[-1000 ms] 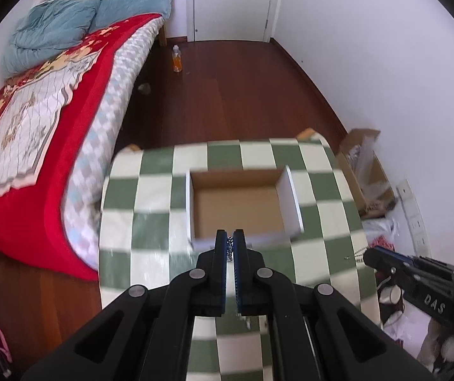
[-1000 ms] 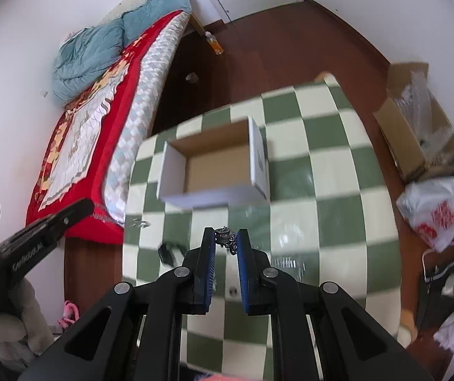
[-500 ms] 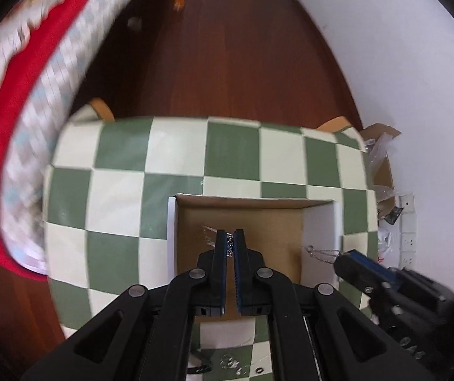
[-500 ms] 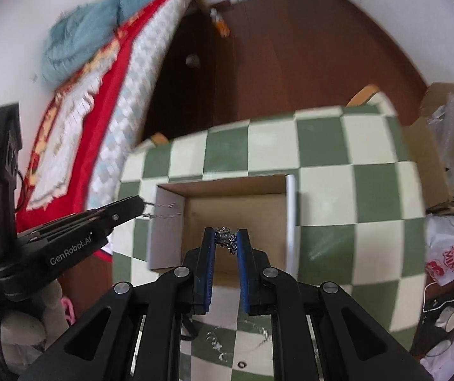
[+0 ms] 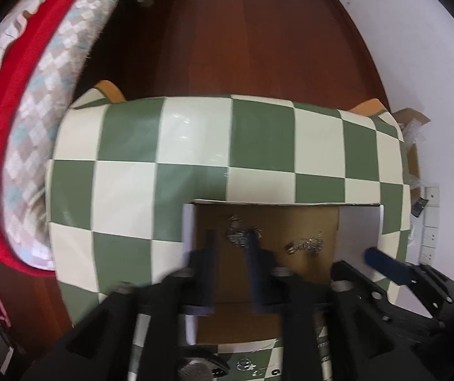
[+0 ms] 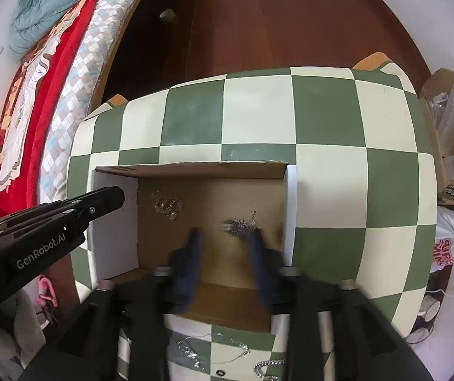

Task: Organize jewelry
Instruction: 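Carry the silver charm chain with the right gripper into the white box and release, then lift the right gripper out of the box and move toward the table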

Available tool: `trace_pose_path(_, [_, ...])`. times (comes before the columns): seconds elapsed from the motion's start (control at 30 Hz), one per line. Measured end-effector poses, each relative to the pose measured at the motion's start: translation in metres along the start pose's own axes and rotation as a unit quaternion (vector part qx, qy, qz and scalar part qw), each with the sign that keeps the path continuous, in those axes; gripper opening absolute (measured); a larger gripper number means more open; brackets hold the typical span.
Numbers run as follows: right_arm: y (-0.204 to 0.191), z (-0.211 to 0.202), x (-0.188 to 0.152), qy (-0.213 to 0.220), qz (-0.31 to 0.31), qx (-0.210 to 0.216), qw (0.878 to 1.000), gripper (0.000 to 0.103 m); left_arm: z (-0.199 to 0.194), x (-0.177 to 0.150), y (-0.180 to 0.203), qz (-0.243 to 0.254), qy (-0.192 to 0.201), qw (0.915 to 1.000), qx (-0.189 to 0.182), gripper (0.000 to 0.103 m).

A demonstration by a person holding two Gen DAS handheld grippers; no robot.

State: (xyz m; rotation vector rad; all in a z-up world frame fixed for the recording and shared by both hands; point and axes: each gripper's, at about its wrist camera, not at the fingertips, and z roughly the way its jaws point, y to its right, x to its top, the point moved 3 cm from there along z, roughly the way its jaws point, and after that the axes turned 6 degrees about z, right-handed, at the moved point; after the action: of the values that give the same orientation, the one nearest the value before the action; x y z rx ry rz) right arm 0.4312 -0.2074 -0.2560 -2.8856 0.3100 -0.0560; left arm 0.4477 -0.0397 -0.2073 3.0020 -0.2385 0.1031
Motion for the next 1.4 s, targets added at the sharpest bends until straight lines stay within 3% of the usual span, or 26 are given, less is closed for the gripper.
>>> trace_pose_path(0.03, [0.000, -0.003, 0.000, 0.003, 0.001, -0.005, 1.000, 0.053, -0.003, 0.000, -0.001, -0.004, 0.003, 1.0000, -0.008, 0.053])
trace_pose_path(0.07, [0.000, -0.007, -0.002, 0.004, -0.001, -0.003, 1.000, 0.053, -0.010, -0.001, -0.003, -0.007, 0.011, 0.9999, 0.004, 0.077])
trace_pose_path(0.1, [-0.001, -0.009, -0.003, 0.001, -0.001, -0.003, 1.000, 0.055, -0.014, -0.001, -0.004, -0.006, 0.018, 0.9997, 0.013, 0.086])
trace_pose_path(0.13, [0.000, -0.012, -0.004, -0.001, -0.001, -0.010, 1.000, 0.060, -0.023, -0.003, -0.005, -0.004, 0.031, 0.9991, 0.028, 0.093])
trace_pose_path(0.17, [-0.001, -0.015, -0.007, 0.000, -0.003, -0.015, 1.000, 0.065, -0.028, -0.005, -0.006, -0.004, 0.036, 0.9989, 0.030, 0.093])
trace_pose_path(0.23, [-0.001, -0.021, -0.012, 0.003, -0.011, -0.023, 1.000, 0.089, -0.038, -0.010, -0.006, 0.001, 0.048, 0.9978, 0.046, 0.098])
trace_pose_path(0.27, [-0.002, -0.025, -0.016, 0.006, -0.017, -0.034, 0.999, 0.090, -0.045, -0.014, -0.006, 0.007, 0.061, 0.9959, 0.067, 0.101])
trace_pose_path(0.4, [0.001, -0.035, -0.037, 0.024, -0.040, -0.081, 0.996, 0.096, -0.058, -0.040, -0.008, 0.018, 0.105, 0.9860, 0.128, 0.103])
trace_pose_path(0.53, [0.005, -0.037, -0.063, 0.044, -0.054, -0.111, 0.991, 0.098, -0.056, -0.074, -0.010, 0.015, 0.126, 0.9810, 0.147, 0.103])
trace_pose_path(0.87, [0.018, -0.051, -0.121, 0.101, -0.047, -0.115, 0.987, 0.101, -0.073, -0.132, -0.014, -0.015, 0.189, 0.9714, 0.143, 0.103])
trace_pose_path(1.4, [0.010, -0.146, -0.179, 0.229, -0.048, -0.099, 0.967, 0.101, -0.153, -0.204, -0.003, -0.022, 0.273, 0.9490, 0.156, 0.103])
